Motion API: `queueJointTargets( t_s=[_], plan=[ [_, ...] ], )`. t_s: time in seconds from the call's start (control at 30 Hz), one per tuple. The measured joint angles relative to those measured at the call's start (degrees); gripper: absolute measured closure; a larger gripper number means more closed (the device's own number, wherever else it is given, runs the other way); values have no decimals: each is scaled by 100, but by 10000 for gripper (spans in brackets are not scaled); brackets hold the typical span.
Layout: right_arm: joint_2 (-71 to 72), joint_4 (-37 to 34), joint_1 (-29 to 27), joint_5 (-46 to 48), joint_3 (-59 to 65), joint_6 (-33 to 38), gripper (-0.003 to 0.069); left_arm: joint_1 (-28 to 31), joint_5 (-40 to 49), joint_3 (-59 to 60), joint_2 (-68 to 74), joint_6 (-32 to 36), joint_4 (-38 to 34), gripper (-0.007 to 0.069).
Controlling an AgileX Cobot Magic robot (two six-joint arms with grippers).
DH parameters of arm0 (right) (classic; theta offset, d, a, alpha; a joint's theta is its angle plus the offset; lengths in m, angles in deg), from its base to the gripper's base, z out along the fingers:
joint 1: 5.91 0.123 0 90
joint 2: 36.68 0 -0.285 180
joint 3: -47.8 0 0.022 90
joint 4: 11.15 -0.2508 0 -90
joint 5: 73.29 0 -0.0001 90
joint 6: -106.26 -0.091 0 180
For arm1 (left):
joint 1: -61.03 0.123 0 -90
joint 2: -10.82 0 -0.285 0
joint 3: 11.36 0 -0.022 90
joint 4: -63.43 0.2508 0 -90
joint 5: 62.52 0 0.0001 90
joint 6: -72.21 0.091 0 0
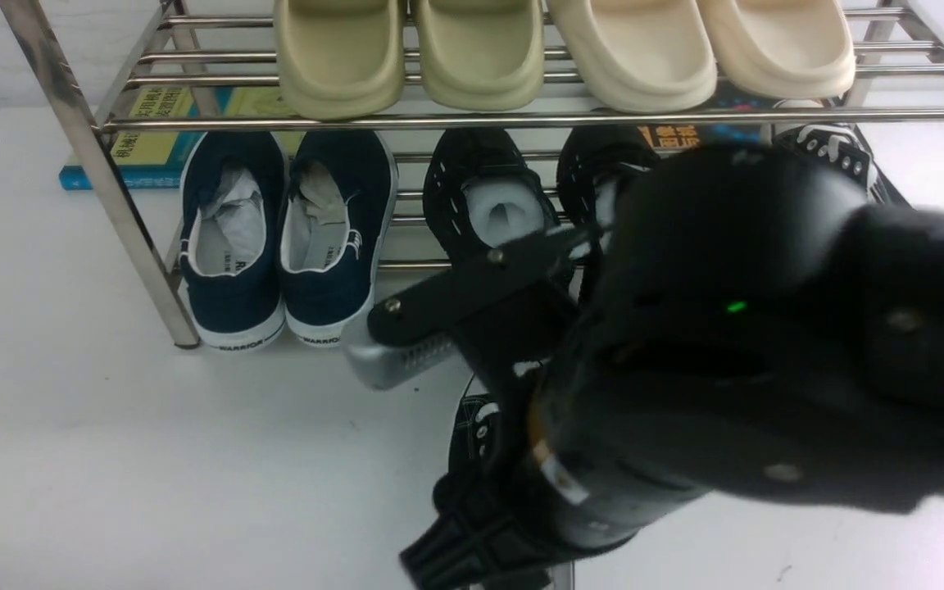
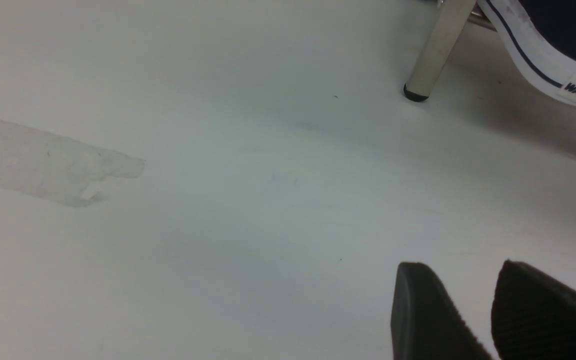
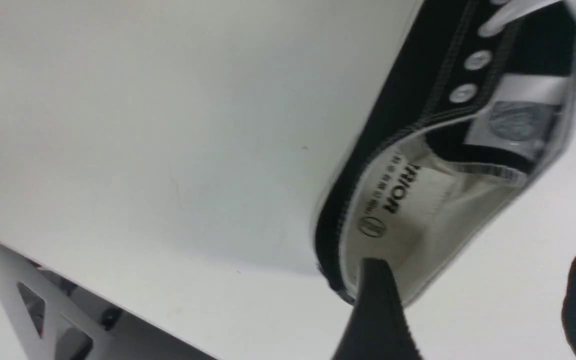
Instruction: Take the shoes off the shelf with your hand on the white table.
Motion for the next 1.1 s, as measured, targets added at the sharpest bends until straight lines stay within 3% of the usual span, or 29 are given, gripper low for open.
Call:
queueJointTargets(
  t_s=[0.1, 0.3, 0.37, 0.4, 0.43, 0.6, 0.8, 0.93, 1.1],
  plan=[
    [437, 674, -90, 116, -34, 195, 193, 0, 0, 0, 0, 0, 0, 383],
    [840, 1009, -943, 155, -34, 337, 239, 0, 0, 0, 0, 0, 0, 383],
    [885, 1035, -1724, 183, -34, 386, 274, 0, 0, 0, 0, 0, 0, 383],
    [885, 1035, -1783, 183, -34, 395, 274, 0, 0, 0, 0, 0, 0, 383],
    [879, 1023, -2269, 185, -34, 481, 296, 0, 0, 0, 0, 0, 0, 383],
    [875, 670, -3676, 202, 11, 913, 361, 0, 0, 0, 0, 0, 0, 383],
    [885, 165, -4932, 202, 651, 1555, 444, 0, 0, 0, 0, 0, 0, 383],
    [885, -149, -5355, 202, 1090, 2008, 475, 0, 0, 0, 0, 0, 0, 383],
    [885, -327, -5427, -92, 1194, 2711, 494, 0, 0, 0, 0, 0, 0, 383]
  ],
)
